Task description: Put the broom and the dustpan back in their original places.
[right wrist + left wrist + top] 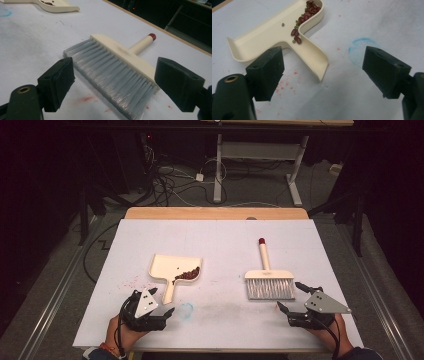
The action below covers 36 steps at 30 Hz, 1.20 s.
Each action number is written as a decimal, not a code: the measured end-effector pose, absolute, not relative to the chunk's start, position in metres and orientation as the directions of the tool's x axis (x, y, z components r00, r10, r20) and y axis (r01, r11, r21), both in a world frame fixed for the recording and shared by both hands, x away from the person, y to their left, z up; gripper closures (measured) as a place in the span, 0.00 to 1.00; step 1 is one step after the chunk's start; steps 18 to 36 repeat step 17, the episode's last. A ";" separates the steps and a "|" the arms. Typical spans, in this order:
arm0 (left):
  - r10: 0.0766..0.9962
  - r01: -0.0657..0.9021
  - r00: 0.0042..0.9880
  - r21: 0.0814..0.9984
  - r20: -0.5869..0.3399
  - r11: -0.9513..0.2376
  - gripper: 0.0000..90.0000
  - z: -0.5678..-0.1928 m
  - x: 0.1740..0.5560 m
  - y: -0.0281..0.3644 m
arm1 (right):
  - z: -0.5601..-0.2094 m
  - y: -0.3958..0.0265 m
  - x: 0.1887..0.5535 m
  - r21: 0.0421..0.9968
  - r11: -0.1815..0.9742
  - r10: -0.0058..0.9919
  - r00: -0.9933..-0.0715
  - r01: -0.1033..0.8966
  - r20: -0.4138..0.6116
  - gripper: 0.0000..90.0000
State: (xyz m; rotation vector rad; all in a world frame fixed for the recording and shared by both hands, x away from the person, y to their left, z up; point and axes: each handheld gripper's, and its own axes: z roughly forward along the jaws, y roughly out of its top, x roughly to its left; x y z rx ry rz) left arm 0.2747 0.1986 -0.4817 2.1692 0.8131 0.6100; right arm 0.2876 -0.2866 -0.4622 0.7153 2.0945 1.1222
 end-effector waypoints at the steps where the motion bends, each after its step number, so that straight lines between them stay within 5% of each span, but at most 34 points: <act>1: 0.706 0.360 0.687 0.764 0.171 -0.536 0.19 -0.482 0.275 0.198 | -0.462 -0.287 0.288 0.860 0.486 0.712 -0.641 0.155 -0.287 0.18; 36: 0.712 0.362 0.681 0.767 0.170 -0.529 0.19 -0.481 0.278 0.198 | -0.459 -0.289 0.288 0.866 0.477 0.724 -0.626 0.151 -0.289 0.18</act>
